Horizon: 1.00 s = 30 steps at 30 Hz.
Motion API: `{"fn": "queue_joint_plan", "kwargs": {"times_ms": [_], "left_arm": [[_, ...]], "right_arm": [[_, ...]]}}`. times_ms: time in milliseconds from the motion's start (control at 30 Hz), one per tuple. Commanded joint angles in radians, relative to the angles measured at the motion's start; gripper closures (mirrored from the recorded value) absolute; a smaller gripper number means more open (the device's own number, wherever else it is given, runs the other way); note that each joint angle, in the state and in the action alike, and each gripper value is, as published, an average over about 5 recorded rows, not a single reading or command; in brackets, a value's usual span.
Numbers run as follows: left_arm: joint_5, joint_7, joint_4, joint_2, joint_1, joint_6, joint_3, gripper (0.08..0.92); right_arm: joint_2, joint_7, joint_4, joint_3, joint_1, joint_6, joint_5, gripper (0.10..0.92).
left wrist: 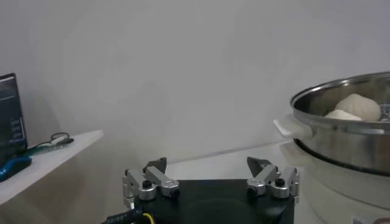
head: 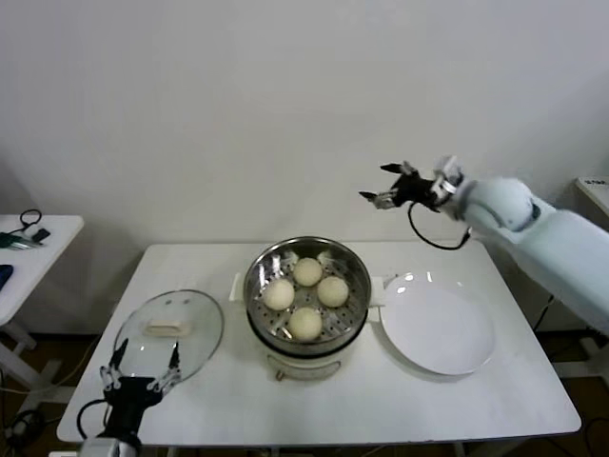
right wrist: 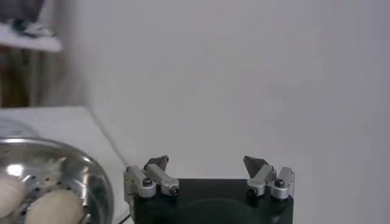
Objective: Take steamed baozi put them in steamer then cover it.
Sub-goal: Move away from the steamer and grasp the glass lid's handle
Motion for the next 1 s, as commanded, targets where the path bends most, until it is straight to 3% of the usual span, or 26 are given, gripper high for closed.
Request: {"fn": "queue_joint_plan", "kwargs": {"times_ms": [33,400,733,1000], "left_arm": [[-0.007,0.003,-0.005,0.000,-0.016,0.009,0.000,0.177],[0.005,-0.037,0.050,0.044,-0.054,-0.018,-0.005,0.177],[0.125,-0.089,0.120,0.075,-0.039,-0.115,-0.015,0.177],[0.842,-0.372,0.302,0.204,-0.043,-0.224,-0.051,0.177]], "right_arm": [[0.047,0.085,0.157,1.190,-1.219,0.251,-0.109,0.203],[0.370,0.017,0.129,1.263,-1.497,0.581,-0.172,0.203],[0.487,0.043,0.082,1.176,-1.509,0.678,-0.202,0.203],[0.534,0.052,0.067,1.127,-1.489,0.698,-0.223,0.203]]}}
